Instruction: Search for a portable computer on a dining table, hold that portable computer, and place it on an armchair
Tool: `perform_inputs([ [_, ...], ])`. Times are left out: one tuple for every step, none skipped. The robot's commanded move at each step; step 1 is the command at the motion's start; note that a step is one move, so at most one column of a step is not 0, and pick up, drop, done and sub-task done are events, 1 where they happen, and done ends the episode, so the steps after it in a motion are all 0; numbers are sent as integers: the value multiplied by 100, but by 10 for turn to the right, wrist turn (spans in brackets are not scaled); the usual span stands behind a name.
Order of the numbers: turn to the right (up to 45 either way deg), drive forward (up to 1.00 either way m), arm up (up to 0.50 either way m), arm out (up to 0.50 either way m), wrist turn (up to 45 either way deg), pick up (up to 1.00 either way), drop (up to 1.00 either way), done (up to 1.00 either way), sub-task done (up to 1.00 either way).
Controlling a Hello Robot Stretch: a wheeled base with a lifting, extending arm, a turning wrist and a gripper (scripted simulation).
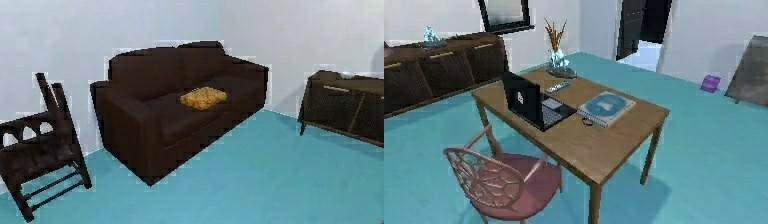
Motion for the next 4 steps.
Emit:
perform_inputs([
  [0, 100, 0, 0, 0, 0, 0, 0, 0],
  [330, 0, 0, 0, 0, 0, 0, 0, 0],
  [30, 0, 0, 0, 0, 0, 0, 0, 0],
  [0, 5, 0, 0, 0, 0, 0, 0, 0],
])
